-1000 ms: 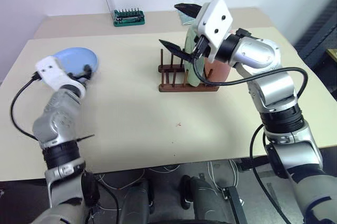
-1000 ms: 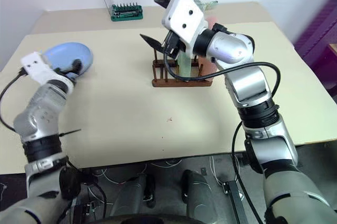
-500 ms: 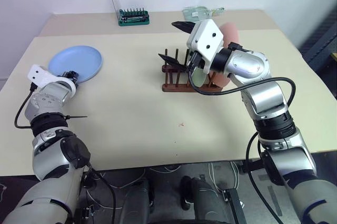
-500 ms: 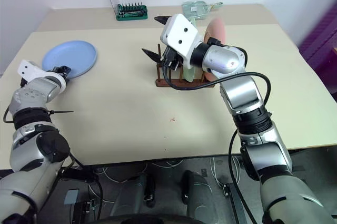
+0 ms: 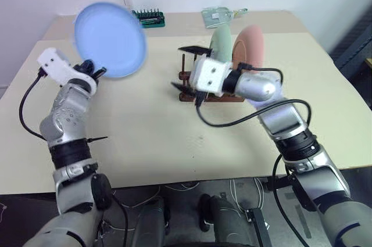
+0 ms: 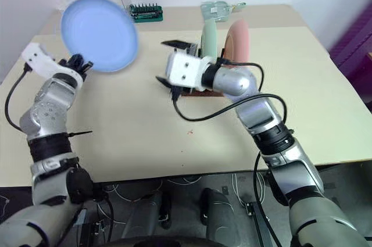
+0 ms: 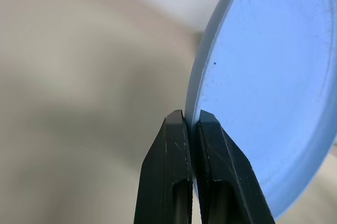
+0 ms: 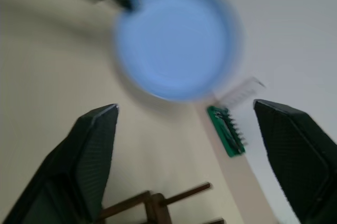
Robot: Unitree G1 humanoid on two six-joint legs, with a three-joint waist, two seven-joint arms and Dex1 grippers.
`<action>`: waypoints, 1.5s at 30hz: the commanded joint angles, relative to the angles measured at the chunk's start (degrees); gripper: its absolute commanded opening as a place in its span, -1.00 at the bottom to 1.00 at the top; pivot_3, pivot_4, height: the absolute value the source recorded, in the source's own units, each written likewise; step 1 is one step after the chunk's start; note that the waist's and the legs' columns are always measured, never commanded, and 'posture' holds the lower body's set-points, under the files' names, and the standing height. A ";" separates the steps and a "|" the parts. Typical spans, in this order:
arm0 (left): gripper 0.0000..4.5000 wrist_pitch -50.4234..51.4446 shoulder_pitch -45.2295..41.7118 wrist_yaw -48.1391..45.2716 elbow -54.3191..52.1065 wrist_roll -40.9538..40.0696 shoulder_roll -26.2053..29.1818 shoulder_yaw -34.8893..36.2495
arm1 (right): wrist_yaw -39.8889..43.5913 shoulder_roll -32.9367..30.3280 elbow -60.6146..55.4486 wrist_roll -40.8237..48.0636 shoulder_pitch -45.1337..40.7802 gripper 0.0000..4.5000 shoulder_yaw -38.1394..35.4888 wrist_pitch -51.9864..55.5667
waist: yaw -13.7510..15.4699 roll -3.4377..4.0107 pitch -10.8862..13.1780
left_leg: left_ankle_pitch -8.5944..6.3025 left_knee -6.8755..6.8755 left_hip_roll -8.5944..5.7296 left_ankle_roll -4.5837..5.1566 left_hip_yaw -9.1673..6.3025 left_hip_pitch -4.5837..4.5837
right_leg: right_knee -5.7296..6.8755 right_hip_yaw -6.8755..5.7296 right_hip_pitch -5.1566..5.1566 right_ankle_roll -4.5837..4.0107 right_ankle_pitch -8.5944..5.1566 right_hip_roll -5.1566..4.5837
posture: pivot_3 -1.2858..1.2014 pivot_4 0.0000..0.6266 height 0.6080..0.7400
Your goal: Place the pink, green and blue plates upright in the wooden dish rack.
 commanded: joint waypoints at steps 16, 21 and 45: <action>-1.00 27.25 0.34 26.84 -27.68 -29.91 -9.68 6.78 | -14.99 3.75 19.34 -20.93 -7.59 0.91 2.71 -16.73 | -0.88 -0.02 0.01 | 0.04 0.00 -0.02 -0.04 -0.16 0.06 | 0.03 0.07 0.02 0.00 -0.01 0.09 | 0.03 -0.52 0.84; -1.00 25.24 1.74 30.88 -27.21 -36.68 -7.72 6.50 | -16.62 3.68 20.30 -22.55 -8.16 0.12 2.15 -17.05 | -0.93 -0.02 0.01 | 0.04 0.00 -0.03 -0.05 -0.17 0.07 | 0.03 0.07 0.02 0.00 0.00 0.10 | 0.03 -0.52 0.84; 0.35 -0.88 9.86 13.72 -12.98 -16.08 21.54 4.77 | -11.57 10.99 8.59 -3.55 -6.76 -1.00 -5.96 -12.45 | -1.46 0.00 0.02 | 0.30 -0.18 0.00 -0.49 0.04 0.16 | 0.02 0.07 -0.01 -0.04 -0.02 0.26 | 0.03 -0.52 0.84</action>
